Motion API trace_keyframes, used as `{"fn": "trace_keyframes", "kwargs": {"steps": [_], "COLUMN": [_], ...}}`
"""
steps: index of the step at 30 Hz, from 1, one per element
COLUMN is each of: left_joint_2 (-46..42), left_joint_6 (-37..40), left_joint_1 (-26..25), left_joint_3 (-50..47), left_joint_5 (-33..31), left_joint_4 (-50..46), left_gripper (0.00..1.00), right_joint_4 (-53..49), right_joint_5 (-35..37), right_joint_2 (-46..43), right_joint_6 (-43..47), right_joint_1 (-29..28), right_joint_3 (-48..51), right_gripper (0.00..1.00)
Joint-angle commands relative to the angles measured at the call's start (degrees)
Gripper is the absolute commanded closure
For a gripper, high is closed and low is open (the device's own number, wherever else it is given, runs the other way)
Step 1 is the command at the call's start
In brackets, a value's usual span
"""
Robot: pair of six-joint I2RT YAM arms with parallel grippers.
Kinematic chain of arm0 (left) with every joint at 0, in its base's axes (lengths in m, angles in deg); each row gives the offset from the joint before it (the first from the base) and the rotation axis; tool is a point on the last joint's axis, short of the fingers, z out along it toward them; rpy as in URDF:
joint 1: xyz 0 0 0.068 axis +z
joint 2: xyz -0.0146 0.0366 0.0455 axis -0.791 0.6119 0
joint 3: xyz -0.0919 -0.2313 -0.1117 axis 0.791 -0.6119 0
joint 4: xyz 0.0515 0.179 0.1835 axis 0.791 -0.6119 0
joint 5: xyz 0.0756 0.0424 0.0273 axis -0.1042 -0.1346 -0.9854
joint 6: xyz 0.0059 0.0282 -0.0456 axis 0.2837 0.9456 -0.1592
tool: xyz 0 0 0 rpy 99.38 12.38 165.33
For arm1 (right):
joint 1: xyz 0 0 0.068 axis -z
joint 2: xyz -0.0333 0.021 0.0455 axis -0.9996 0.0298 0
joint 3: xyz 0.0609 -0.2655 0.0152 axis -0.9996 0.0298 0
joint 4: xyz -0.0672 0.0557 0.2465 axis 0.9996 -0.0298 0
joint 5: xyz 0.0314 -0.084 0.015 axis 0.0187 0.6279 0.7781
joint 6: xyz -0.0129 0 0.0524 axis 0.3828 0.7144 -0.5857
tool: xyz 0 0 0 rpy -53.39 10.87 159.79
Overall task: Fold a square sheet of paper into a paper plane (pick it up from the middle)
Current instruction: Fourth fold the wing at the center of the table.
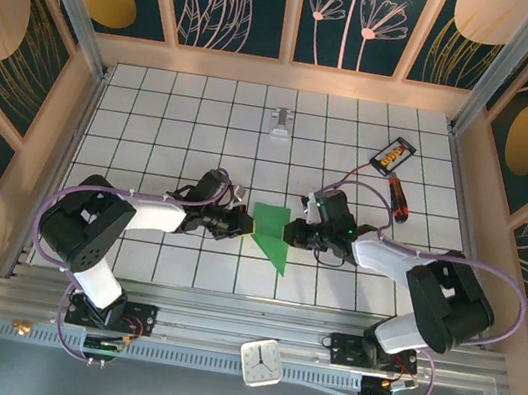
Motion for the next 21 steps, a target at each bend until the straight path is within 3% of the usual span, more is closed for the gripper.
{"fn": "trace_keyframes", "kwargs": {"steps": [1,11,21], "left_joint_2": [-1.2,-1.6,-1.5], "left_joint_6": [-2.5,-5.9,-7.2], "left_joint_1": [-0.3,-0.3,-0.3], "left_joint_3": [-0.3,-0.1,0.0], "left_joint_5": [1.9,2.5,2.9], "left_joint_4": [1.9,1.3,0.9], "left_gripper": [1.0,1.0,1.0], "right_joint_4": [-0.6,-0.6,-9.7], "right_joint_5": [4.2,27.1,44.5], "right_joint_2": [-2.6,-3.4,3.1], "right_joint_6": [2.3,-4.3,-13.1], "right_joint_1": [-2.6,-16.6,-27.5], "right_joint_3": [0.3,0.8,-4.4], "right_gripper": [0.83,0.65,0.53]}}
